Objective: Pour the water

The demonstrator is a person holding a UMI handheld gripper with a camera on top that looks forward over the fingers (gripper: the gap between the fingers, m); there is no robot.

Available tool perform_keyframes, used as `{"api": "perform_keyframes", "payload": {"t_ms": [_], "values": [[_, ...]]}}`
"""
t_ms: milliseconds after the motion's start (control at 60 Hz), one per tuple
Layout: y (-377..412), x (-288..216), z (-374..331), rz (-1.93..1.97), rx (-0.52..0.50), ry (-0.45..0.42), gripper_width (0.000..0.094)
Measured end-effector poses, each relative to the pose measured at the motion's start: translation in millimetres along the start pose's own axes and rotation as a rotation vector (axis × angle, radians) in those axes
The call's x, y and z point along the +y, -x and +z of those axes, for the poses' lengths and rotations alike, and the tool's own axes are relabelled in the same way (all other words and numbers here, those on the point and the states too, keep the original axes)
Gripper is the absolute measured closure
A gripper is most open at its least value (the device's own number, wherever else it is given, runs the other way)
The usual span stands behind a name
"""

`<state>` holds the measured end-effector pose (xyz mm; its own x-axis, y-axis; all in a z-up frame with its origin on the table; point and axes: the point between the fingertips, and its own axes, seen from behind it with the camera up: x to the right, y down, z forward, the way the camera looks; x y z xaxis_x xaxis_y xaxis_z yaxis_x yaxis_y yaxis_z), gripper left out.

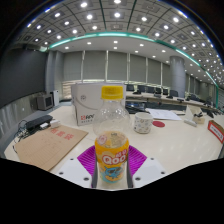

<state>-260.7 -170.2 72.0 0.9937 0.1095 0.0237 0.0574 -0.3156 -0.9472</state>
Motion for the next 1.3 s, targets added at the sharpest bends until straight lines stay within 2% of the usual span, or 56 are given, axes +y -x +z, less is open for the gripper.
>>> {"api": "perform_keyframes", "payload": {"t_ms": [100, 267, 400, 567, 800, 867, 883, 983, 1100, 1300], "values": [[17.6, -17.7, 5.3, 0.032, -0.039, -0.001, 0.0552], [34.2, -91.9, 27.7, 0.223, -0.135, -0.071, 0.0551], [41.7, -162.8, 60.8, 0.547, -0.248, -0.122, 0.0553], [10.8, -222.7, 112.2, 1.086, -0.409, -0.145, 0.0554], [-37.4, -224.8, 192.6, 1.751, -0.533, -0.114, 0.0554], [-43.9, -214.6, 207.0, 1.895, -0.55, -0.094, 0.0554], [-48.0, -217.0, 191.1, 1.933, -0.556, -0.083, 0.0553], [-48.3, -193.0, 223.7, 2.097, -0.555, -0.04, 0.0553], [-43.0, -178.4, 232.0, 2.121, -0.538, 0.012, 0.0553], [-37.2, -185.8, 227.1, 2.006, -0.543, 0.07, 0.0555]]}}
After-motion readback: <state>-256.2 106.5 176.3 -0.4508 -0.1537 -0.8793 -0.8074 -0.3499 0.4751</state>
